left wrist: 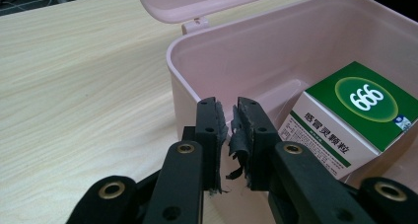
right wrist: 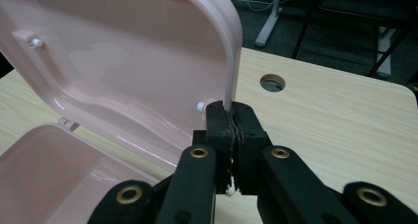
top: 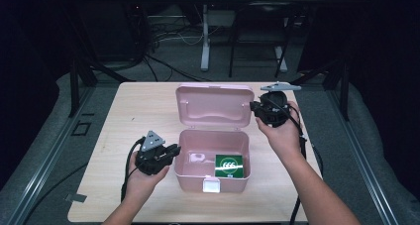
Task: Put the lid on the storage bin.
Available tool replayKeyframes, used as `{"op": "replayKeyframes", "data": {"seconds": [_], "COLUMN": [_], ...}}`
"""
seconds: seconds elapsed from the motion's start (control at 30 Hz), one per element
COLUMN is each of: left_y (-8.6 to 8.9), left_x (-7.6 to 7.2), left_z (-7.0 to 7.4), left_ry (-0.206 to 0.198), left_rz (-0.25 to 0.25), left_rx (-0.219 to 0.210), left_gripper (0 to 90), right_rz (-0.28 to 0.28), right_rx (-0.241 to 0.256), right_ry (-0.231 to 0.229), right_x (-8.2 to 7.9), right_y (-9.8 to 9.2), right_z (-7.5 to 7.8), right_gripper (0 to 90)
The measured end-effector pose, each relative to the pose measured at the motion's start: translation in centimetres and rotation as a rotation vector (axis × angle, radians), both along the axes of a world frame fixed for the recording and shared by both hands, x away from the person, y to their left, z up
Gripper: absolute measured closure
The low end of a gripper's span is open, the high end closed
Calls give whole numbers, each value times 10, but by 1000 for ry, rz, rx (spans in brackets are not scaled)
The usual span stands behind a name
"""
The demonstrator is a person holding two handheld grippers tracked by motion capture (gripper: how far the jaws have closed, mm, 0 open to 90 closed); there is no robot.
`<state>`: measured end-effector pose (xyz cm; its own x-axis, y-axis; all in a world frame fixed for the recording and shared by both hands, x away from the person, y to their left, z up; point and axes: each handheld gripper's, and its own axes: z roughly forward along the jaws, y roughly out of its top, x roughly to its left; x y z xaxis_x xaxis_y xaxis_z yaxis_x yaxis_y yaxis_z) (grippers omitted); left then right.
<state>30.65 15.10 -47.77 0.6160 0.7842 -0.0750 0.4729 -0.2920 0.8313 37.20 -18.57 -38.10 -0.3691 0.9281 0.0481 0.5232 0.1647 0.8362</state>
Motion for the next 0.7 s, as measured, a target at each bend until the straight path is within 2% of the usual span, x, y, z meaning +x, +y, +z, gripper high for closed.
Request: {"op": "replayKeyframes", "data": {"seconds": [0.1,0.17,0.33,0.4,0.53,0.7], "left_y": [0,0,0,0,0,0], "left_x": [0,0,0,0,0,0], "left_z": [0,0,0,0,0,0], "left_ry": [1,2,1,1,2,4], "left_rz": [0,3,2,2,2,4], "left_rx": [-1,-4,-2,-2,-3,-8], "left_gripper": [803,802,802,802,801,800], "right_rz": [6,10,12,7,12,7], "right_rx": [17,26,-4,-10,-8,-29], "right_ry": [-2,-21,-46,-71,-75,-92], "right_x": [-5,-10,-20,-25,-29,-37], "right_y": [-2,-3,0,0,0,3], "right_z": [-1,-3,-3,-6,-8,-9], "right_gripper": [876,876,877,877,877,876]}}
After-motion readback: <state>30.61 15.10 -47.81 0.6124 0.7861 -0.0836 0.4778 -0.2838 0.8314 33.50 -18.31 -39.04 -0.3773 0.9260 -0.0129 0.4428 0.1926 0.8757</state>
